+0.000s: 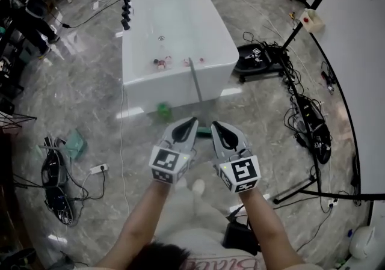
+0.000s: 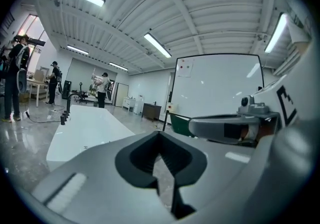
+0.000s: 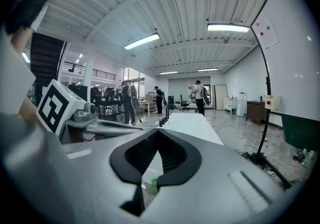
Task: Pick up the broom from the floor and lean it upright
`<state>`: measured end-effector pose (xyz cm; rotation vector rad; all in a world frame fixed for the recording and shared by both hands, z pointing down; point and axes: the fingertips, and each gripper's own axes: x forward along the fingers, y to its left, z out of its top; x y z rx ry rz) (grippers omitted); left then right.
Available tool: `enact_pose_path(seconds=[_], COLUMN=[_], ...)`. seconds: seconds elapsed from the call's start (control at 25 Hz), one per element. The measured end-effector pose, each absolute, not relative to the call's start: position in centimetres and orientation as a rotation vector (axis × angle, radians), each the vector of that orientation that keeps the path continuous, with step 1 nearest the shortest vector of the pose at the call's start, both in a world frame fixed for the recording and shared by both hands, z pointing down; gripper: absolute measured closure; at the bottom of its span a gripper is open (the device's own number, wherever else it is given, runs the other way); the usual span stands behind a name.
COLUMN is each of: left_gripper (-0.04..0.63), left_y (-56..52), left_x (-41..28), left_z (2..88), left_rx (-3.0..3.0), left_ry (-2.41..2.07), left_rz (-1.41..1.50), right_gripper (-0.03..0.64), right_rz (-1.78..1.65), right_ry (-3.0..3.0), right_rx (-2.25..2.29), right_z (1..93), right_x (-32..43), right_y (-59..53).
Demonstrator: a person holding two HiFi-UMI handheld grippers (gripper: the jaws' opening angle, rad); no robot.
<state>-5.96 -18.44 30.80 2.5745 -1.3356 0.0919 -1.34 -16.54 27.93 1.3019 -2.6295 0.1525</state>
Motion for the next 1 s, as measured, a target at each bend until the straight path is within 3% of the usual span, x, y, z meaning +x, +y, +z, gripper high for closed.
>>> enact_pose_path(seconds=[1.0], left_gripper=[0.597], left_y=[-15.3], left_x=[-3.8], left_z=[18.3], left_rx=[2.819], left_ry=[-1.201], left_rz=[-0.122], right_gripper=[0.617], right_rz=[-0.013], right_ry=[-2.660], right_rx=[1.226], right_z=[19.1], right_x=[-1.6], right_y=[-14.0])
